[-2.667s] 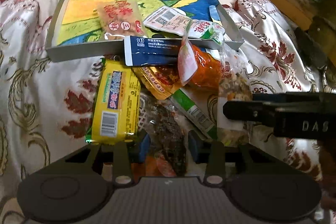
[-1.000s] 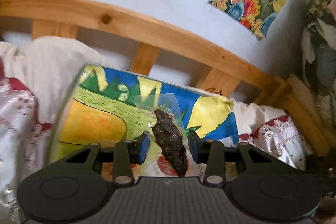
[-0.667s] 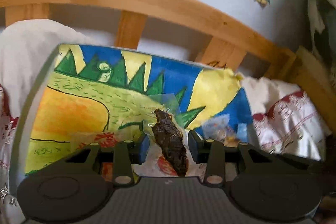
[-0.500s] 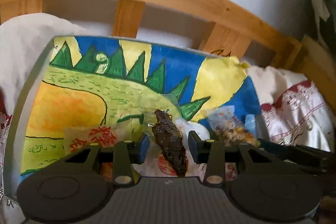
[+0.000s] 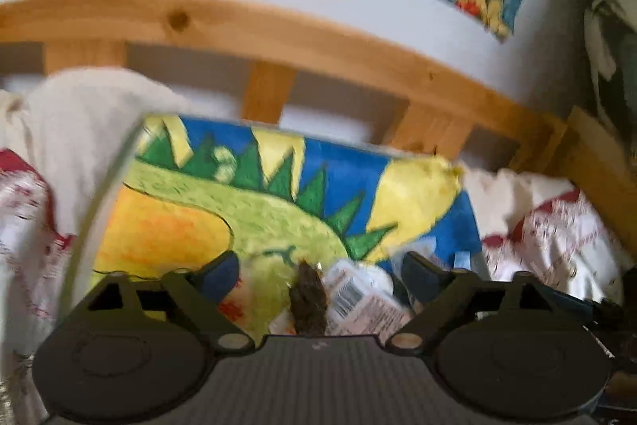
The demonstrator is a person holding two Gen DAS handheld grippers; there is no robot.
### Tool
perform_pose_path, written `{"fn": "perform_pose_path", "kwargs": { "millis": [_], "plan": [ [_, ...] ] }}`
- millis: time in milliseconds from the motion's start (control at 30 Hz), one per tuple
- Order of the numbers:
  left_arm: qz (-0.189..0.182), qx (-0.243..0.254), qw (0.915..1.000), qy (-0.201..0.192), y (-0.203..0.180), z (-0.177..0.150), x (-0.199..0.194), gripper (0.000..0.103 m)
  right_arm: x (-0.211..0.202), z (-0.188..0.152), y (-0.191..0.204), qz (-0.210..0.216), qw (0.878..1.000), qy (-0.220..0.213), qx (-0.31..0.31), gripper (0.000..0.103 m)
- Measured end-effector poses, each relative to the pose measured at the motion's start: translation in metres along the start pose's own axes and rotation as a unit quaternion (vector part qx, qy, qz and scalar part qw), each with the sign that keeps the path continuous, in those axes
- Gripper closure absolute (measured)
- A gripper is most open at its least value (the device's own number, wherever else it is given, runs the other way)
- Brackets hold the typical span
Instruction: Organize snacks
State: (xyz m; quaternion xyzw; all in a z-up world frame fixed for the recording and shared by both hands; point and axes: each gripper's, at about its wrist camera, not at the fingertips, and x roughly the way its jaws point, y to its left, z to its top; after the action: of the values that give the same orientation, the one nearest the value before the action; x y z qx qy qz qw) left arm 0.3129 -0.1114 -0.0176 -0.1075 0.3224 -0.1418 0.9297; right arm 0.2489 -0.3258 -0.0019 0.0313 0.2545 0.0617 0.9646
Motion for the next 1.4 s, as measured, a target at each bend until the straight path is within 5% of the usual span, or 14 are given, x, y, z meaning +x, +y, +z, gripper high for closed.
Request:
{"fn": "perform_pose_path", "kwargs": {
  "millis": [433, 700, 1100, 1400],
  "plan": [
    [0.023, 0.003, 0.9926, -0.119, 0.014, -0.012, -0.122, 0.000, -0.097, 0.007, 0.025, 0.027, 0.994, -0.108, -0.010, 0.001],
    [0.056, 0.023, 0.9869, -0.149, 0.027, -0.045, -0.199, 0.000, -0.162, -0.007, 0.058, 0.036, 0.986, -0.151, -0.055, 0.001],
    [0.118, 0.031, 0.9847, -0.125, 0.054, -0.100, -0.264, 0.000, -0.192, -0.034, 0.105, 0.045, 0.992, -0.086, -0.084, 0.001],
    [0.158, 0.038, 0.9829, -0.086, 0.060, -0.123, -0.267, 0.000, -0.191, -0.053, 0.119, 0.036, 0.994, -0.046, -0.097, 0.001]
  ]
}}
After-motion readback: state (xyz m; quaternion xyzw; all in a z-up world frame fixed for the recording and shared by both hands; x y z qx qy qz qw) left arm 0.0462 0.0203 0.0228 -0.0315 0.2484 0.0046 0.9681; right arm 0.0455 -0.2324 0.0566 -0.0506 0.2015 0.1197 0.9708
